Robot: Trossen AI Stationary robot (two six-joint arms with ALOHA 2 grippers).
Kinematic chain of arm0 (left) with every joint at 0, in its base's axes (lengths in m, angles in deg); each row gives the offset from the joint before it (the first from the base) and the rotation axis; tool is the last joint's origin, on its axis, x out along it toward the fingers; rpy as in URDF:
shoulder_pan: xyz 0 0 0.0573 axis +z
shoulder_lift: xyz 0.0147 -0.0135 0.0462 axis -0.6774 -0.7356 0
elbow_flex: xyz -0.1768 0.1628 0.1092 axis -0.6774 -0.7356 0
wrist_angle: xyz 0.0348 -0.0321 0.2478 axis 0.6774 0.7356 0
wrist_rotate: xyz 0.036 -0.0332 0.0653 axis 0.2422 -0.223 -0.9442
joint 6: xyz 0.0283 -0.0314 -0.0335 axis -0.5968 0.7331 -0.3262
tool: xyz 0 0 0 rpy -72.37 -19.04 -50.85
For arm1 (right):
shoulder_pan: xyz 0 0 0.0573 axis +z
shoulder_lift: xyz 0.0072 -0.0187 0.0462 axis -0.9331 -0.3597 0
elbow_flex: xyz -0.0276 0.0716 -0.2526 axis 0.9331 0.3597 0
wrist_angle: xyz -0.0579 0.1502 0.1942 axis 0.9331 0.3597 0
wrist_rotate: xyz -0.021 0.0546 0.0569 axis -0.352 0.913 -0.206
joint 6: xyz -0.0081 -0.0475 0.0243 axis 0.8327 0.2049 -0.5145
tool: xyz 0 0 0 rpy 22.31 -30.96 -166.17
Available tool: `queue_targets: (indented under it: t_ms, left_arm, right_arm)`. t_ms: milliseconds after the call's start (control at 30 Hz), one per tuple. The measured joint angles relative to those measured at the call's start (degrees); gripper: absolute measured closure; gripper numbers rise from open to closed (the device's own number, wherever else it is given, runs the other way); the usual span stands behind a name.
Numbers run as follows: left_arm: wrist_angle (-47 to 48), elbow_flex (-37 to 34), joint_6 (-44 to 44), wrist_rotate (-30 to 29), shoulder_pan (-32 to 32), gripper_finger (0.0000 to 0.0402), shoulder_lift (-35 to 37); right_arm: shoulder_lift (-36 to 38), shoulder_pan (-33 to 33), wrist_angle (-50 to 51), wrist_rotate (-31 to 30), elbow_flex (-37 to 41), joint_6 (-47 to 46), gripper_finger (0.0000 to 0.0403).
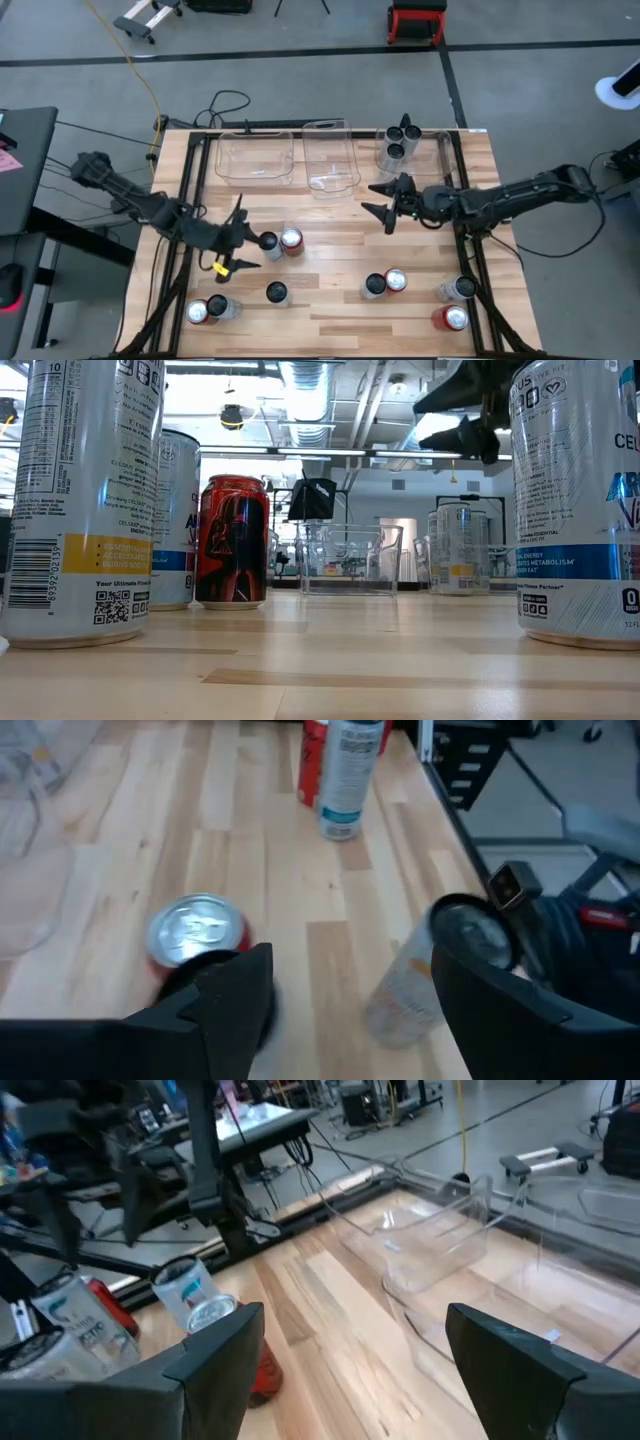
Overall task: Sort soda cans
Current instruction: Put the white-yellow soda can into the right transparent bin
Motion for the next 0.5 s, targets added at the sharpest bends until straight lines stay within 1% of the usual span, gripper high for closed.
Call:
queue_targets:
  t_ms: [133,267,433,500]
  left_arm:
    - [-4.1,0.0,3.8,-5.4,-5.4,0.0136,-3.1]
    - [-10.4,0.0,5.3,-10.0,-9.7,0.0137,-7.7]
    - [-17.4,0.0,5.3,-12.9,-13.2,0.0136,-14.6]
    - [-18.9,0.0,4.9,-13.8,-14.0,0.0132,-17.2]
  right_arm:
    - [-1.2,0.0,-0.1,0.0,0.0,0.1,0.0072]
    - [-1.2,1.1,-1.6,0.0,0.0,2.0,0.0072]
    - [-1.2,3.5,-4.3,0.0,0.0,5.2,0.0072]
    - [-1.2,4.3,-4.4,0.0,0.0,5.4,0.0072]
